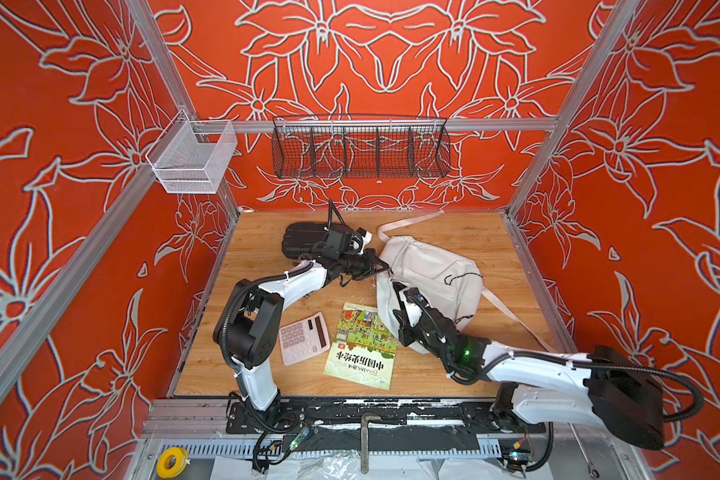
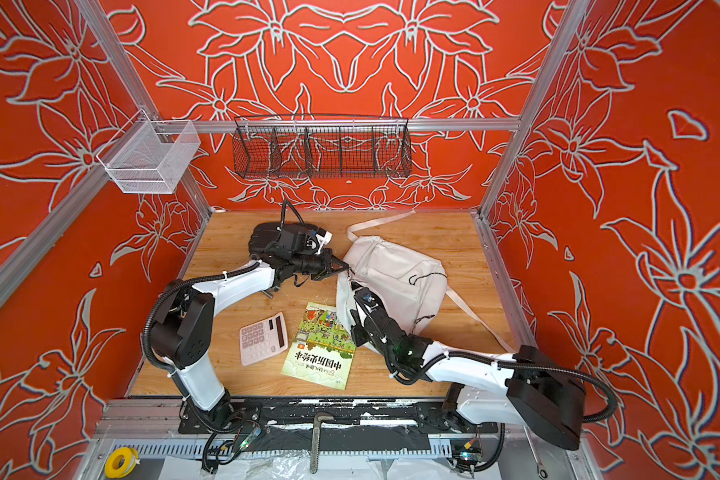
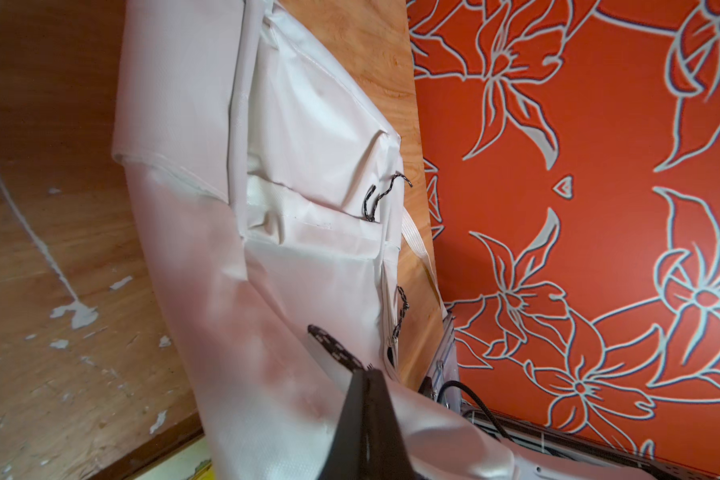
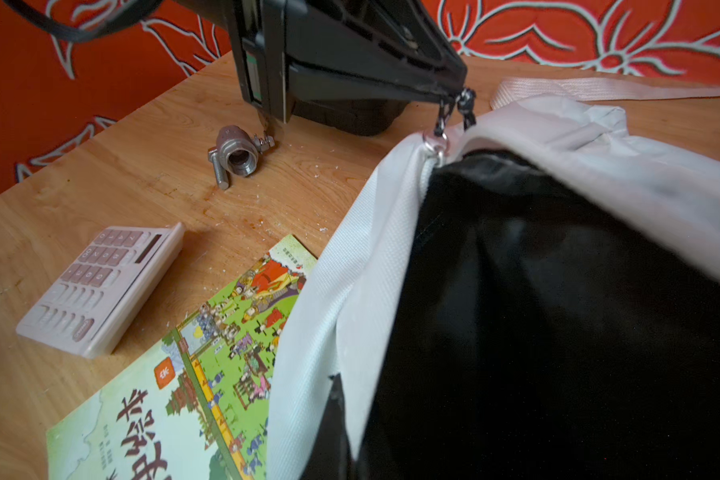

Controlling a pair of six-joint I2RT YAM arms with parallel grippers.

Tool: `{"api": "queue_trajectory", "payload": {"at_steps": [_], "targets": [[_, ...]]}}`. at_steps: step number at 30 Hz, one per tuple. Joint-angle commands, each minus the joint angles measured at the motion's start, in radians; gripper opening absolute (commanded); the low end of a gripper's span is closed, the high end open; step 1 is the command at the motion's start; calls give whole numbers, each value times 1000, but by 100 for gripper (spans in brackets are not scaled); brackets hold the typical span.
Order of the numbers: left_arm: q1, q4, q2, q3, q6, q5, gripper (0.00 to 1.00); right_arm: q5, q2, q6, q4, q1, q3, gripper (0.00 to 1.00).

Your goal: Pack the student bag

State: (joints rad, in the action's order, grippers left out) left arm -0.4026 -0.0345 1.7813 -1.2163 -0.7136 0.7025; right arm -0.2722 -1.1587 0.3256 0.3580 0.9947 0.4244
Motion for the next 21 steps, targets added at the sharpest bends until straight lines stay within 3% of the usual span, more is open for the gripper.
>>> {"api": "queue_trajectory", "payload": {"at_steps": [1,8,9,12,14,21], "targets": [[54,-77,-31,-34,63,-141,0,39,70,-20,-127,36,-67,0],[23,-166,-69,44,32,-36,0,-51,141,-35,-236,36,-52,0],[5,-194,-85,81,39,-37,0,-53,143,-28,-245,36,-41,7],[-38,-252,-118,173,53,-61,0,81,168,-45,-221,36,-20,34],[-51,-305,-127,234,47,-81,0,213,199,-66,-166,36,-15,44],[-110,-489,-112,371,37,-142,0,312,299,-76,-470,36,188,47]]}}
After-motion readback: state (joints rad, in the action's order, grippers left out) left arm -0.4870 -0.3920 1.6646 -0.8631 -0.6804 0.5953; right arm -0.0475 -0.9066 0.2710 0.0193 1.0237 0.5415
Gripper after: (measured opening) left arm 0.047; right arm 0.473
